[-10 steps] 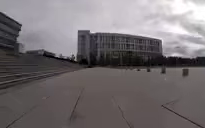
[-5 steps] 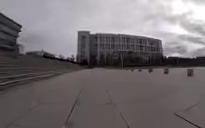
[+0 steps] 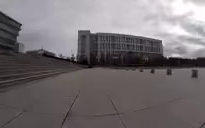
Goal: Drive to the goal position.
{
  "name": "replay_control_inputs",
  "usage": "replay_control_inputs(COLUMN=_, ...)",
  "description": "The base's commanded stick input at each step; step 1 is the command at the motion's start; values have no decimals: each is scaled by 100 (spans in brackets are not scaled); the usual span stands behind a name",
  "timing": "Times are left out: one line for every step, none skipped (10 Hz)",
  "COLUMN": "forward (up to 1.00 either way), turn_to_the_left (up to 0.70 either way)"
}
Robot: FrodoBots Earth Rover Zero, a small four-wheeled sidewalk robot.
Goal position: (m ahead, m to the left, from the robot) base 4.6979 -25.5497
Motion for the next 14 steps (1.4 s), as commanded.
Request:
replay_control_inputs(forward=70, turn_to_the_left=0)
replay_control_inputs(forward=70, turn_to_the_left=0)
replay_control_inputs(forward=70, turn_to_the_left=0)
replay_control_inputs(forward=70, turn_to_the_left=0)
replay_control_inputs(forward=70, turn_to_the_left=0)
replay_control_inputs(forward=70, turn_to_the_left=0)
replay_control_inputs(forward=70, turn_to_the_left=-12)
replay_control_inputs(forward=70, turn_to_the_left=-24)
replay_control_inputs(forward=70, turn_to_the_left=-24)
replay_control_inputs(forward=70, turn_to_the_left=-25)
replay_control_inputs(forward=70, turn_to_the_left=-25)
replay_control_inputs(forward=70, turn_to_the_left=-25)
replay_control_inputs(forward=70, turn_to_the_left=-25)
replay_control_inputs(forward=70, turn_to_the_left=-25)
